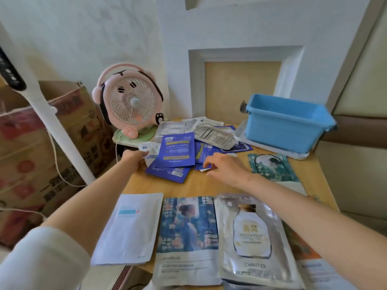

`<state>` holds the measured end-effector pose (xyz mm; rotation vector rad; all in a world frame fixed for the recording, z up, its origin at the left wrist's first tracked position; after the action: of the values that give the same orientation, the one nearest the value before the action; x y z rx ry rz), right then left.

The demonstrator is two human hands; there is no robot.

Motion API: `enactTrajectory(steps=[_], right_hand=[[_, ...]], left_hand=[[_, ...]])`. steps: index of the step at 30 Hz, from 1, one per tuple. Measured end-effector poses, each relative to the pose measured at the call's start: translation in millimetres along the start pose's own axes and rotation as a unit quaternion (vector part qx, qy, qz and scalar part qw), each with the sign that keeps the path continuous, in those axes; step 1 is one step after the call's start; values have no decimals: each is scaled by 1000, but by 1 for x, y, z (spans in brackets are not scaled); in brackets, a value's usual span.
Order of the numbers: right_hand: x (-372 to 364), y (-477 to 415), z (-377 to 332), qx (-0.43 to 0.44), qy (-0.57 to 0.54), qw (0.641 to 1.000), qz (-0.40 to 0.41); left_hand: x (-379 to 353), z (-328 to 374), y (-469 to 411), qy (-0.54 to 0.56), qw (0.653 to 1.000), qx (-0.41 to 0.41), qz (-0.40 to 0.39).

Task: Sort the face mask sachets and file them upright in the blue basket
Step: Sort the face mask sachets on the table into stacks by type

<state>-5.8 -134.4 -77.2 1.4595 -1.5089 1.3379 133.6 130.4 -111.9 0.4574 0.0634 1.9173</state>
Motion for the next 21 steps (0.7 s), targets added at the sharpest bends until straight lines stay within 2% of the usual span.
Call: enactTrajectory(steps=[2, 4, 6, 7, 8, 9, 11, 13, 14, 16, 17, 21], right_hand=[[-14, -7, -8, 17, 18, 1000, -1], [-18, -9, -13, 18, 14, 1000, 5], [-17, -10, -15, 12, 1, 1000, 7], [-16, -9, -15, 9, -5, 1000, 9], [-15, -9, -14, 3, -18, 1000, 11], [-11, -9, -15, -7, -54, 998, 17], [-2, -9, -19, -57, -233, 971, 12], [12, -6, -27, -91, -458, 884, -19], [18, -5, -30, -97, -525, 845, -33], [35, 3, -35, -86, -598, 795, -47], [42, 6, -36, -84, -616, 782, -41], [65, 23, -30, -121, -634, 761, 58]], left_hand=[[0, 4, 7, 11, 1000, -2, -7], [9, 14, 16, -102, 989, -86, 62], [22, 35, 44, -221, 922, -248, 197], [27, 45, 64, -208, 887, -328, 250], [31, 54, 84, -157, 865, -394, 269], [34, 60, 104, -105, 855, -441, 253], [34, 66, 129, -1, 864, -472, 176], [30, 66, 150, 63, 891, -438, 105], [27, 66, 162, 81, 899, -423, 75], [18, 63, 187, 109, 909, -402, 11], [13, 61, 198, 120, 914, -386, -22], [-3, 52, 218, 137, 941, -243, -192]])
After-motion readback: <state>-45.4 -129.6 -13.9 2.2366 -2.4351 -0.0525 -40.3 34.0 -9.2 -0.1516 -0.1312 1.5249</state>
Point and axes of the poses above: each hand's wrist, its own y-axis away from the middle knuckle, its own x-axis out of the back of the hand, z = x × y, the point moved 4 cm from there along -y, towards the middle knuckle, and after that the axes turned 7 degrees about z, right-handed, at the moved point
